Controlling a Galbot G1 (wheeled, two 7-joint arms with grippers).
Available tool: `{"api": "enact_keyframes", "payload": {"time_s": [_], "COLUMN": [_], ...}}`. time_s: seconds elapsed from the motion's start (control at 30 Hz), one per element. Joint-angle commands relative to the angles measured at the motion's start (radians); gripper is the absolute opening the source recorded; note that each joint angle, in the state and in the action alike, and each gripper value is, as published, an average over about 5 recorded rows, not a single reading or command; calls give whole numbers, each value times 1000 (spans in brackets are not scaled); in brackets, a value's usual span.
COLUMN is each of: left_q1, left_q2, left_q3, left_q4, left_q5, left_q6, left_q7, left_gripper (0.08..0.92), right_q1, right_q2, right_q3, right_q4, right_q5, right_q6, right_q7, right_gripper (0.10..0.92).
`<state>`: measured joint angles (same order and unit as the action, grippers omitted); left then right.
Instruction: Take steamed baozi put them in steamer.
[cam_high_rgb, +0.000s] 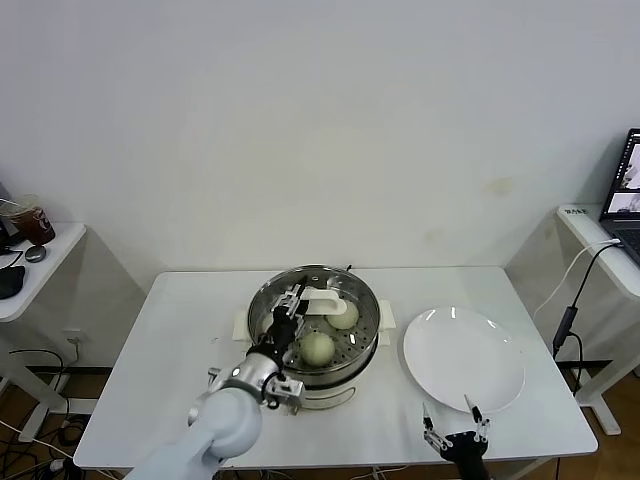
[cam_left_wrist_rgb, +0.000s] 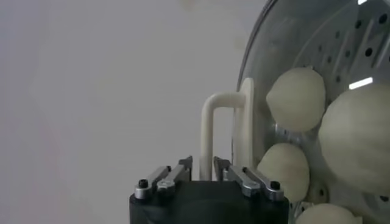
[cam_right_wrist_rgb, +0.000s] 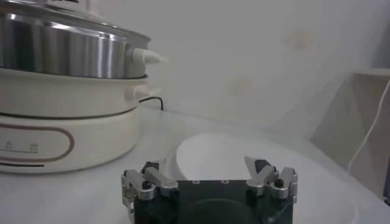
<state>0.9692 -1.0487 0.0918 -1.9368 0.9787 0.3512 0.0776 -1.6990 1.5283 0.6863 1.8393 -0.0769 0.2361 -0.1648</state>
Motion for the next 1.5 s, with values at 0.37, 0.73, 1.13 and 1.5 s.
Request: {"api": "enact_keyframes", "payload": {"time_s": [0.37, 0.73, 1.13, 1.5], "left_q1": [997, 1092, 1070, 1048], "left_q2": [-83, -232, -267, -267], "left_q3": [-624, -726, -709, -731], "left_q4": [-419, -255, -119, -78], "left_q5": [-927, -1209, -1255, -1251], "left_q6": [-510, -605, -690, -690], "left_q7": [-104, -239, -173, -161], "left_gripper": [780, 823, 823, 823], "right_q1": [-3, -2, -29, -62], "right_q2": [-12, -44, -52, -70], "right_q3": [-8, -59, -133, -103], "right_q4": [19, 3, 33, 67], "right_q5": [3, 53, 80, 96], "right_q6": [3, -12, -36, -31], "right_q7": [-9, -48, -46, -46], "right_gripper": [823, 823, 823, 823]}}
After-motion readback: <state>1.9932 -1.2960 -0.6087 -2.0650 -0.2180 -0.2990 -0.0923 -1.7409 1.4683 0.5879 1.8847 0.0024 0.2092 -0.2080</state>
